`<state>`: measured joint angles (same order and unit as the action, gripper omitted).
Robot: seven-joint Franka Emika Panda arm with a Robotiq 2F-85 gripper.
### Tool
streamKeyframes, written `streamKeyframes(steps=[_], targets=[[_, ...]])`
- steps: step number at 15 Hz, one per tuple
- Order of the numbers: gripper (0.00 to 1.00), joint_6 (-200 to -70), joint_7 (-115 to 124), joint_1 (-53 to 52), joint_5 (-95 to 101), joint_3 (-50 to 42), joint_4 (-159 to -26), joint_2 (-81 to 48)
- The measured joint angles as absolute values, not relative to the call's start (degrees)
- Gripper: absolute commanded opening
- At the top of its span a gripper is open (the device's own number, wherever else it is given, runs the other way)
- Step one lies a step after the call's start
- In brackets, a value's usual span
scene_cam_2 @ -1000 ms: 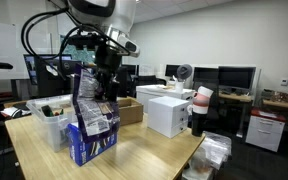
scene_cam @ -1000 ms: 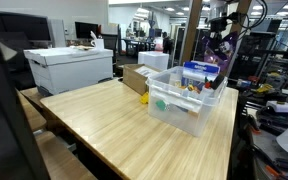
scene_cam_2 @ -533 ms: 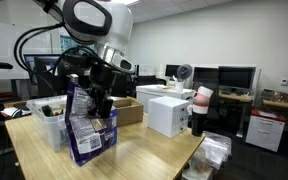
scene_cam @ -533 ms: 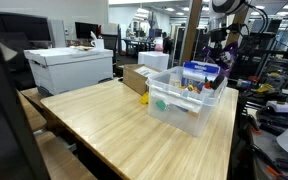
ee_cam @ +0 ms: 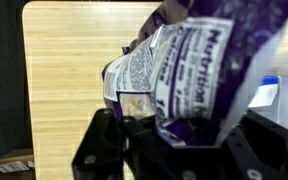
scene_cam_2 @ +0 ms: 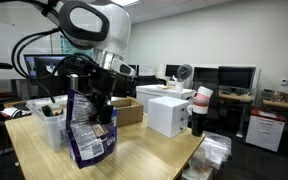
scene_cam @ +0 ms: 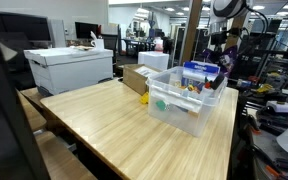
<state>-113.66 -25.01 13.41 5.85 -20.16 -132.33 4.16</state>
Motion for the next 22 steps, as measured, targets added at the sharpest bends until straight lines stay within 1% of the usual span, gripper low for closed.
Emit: streamKeyframes(steps=[14,22], targets=[[0.01,-113.92,-25.01,13.52,5.82,-20.07,-132.41,4.03],[0.01,-116.12,-25.01,14.62,1.84,-20.29,-132.41,0.77]])
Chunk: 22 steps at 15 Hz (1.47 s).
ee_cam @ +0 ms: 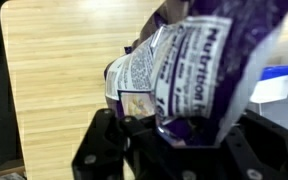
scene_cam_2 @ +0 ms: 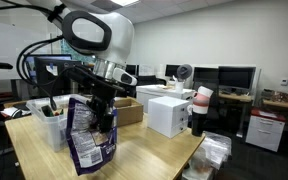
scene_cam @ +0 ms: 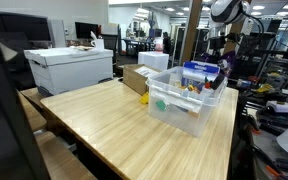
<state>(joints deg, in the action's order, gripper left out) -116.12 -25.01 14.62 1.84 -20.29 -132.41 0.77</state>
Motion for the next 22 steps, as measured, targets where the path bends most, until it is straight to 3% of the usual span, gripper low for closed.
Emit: streamKeyframes(steps=[22], targets=[[0.03,-122.3,-25.0,17.14,-4.74,-19.97,-132.45,-4.97]])
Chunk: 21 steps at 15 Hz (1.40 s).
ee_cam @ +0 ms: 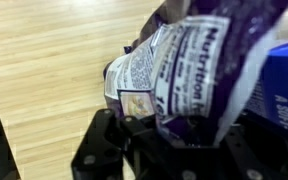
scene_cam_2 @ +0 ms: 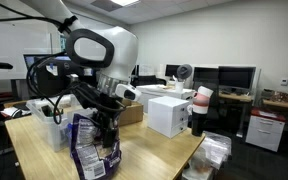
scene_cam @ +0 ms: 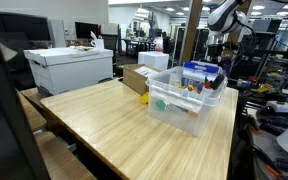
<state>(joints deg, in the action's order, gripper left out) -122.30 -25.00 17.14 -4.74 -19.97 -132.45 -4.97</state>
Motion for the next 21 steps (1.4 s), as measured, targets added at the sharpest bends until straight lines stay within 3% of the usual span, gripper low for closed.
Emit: streamKeyframes(steps=[9,10,11,13,21], targets=[[0.02,-122.27,-25.0,17.14,-4.73,-19.83,-132.45,-5.0],[0.11,-122.27,-25.0,17.14,-4.72,-19.82,-132.45,-5.0],[0.28,-122.27,-25.0,17.14,-4.71,-19.8,-132.45,-5.01],[0.35,-122.24,-25.0,17.14,-4.67,-19.77,-132.45,-5.04],[0.92,-121.69,-25.0,17.14,-4.12,-19.5,-132.32,-5.04]])
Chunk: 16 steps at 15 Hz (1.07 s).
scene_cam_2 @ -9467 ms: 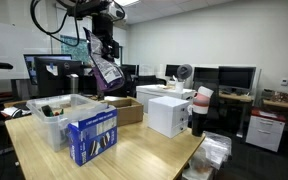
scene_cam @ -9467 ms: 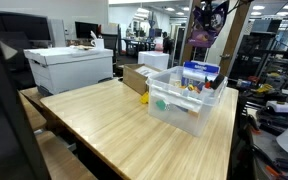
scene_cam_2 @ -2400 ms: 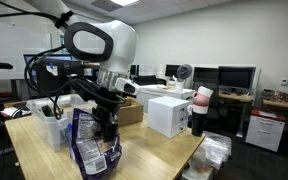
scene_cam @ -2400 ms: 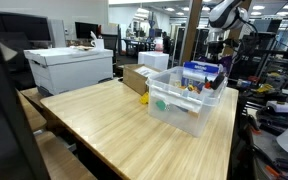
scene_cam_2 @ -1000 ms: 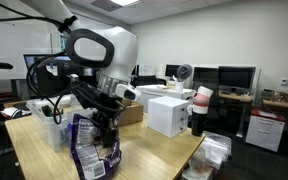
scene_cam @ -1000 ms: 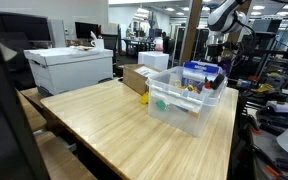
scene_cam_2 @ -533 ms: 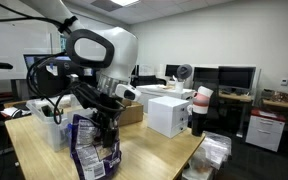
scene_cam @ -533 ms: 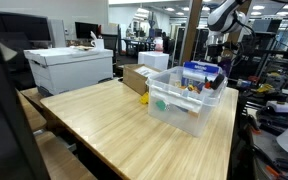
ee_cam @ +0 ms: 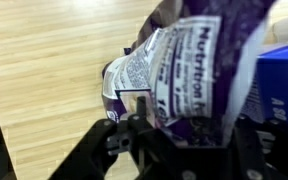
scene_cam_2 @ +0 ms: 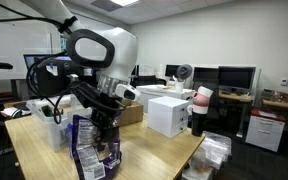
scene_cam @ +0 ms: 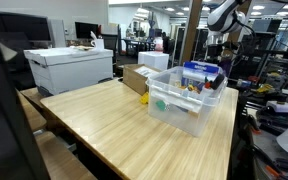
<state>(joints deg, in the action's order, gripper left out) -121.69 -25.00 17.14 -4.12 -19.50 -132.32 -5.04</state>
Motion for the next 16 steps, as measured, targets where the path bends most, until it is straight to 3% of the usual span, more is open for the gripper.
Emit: streamKeyframes(steps=[2,16], targets=[[1.0,-121.25,-24.98,17.14,-3.73,-19.42,-132.3,-5.03],[1.0,-119.35,-21.69,16.78,5.14,-16.83,-132.14,4.74]])
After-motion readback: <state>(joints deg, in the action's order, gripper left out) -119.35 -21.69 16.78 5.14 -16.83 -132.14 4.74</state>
